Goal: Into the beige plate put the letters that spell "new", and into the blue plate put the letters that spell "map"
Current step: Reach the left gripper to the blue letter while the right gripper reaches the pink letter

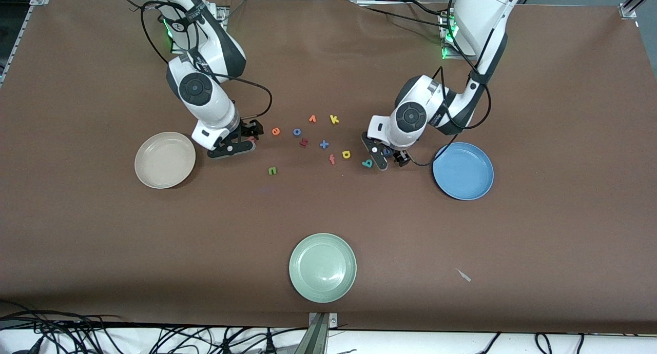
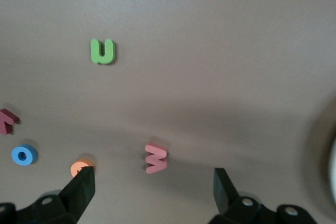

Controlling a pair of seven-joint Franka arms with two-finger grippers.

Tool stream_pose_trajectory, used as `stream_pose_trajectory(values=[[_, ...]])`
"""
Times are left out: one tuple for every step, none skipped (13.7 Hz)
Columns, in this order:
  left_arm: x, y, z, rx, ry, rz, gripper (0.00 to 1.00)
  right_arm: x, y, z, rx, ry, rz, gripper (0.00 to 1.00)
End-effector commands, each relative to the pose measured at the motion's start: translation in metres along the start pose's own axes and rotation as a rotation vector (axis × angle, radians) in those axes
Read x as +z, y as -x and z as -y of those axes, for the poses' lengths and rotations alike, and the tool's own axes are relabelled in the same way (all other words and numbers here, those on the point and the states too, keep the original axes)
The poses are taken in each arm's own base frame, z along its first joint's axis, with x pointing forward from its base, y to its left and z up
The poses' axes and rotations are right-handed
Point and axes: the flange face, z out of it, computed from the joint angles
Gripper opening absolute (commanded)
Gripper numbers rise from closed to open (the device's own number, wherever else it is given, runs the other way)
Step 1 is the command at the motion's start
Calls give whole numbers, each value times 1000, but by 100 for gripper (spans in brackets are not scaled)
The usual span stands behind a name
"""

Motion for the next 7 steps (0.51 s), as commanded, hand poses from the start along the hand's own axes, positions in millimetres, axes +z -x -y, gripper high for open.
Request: stream_pose_trajectory(values=[[5,-2,-5,33,-13,-12,90,15,14,16,22,9,-6,100],[5,-2,-4,32,-14,-12,88,22,16,22,14,13,-7,100],[6,-2,-6,35,-13,-10,85,33,16,22,-5,25,-5,100],[8,-2,-6,34,-11,-8,84,40,16,20,-23,35,-2,100],[8,-2,-6,36,-12,-9,82,45,15,15,-18,38,4,100],[8,-3,-7,45,-18,-4,81,51,14,12,-16,39,11,100],[10,-2,-6,74,-42,11,73,58,13,9,-24,49,19,100]])
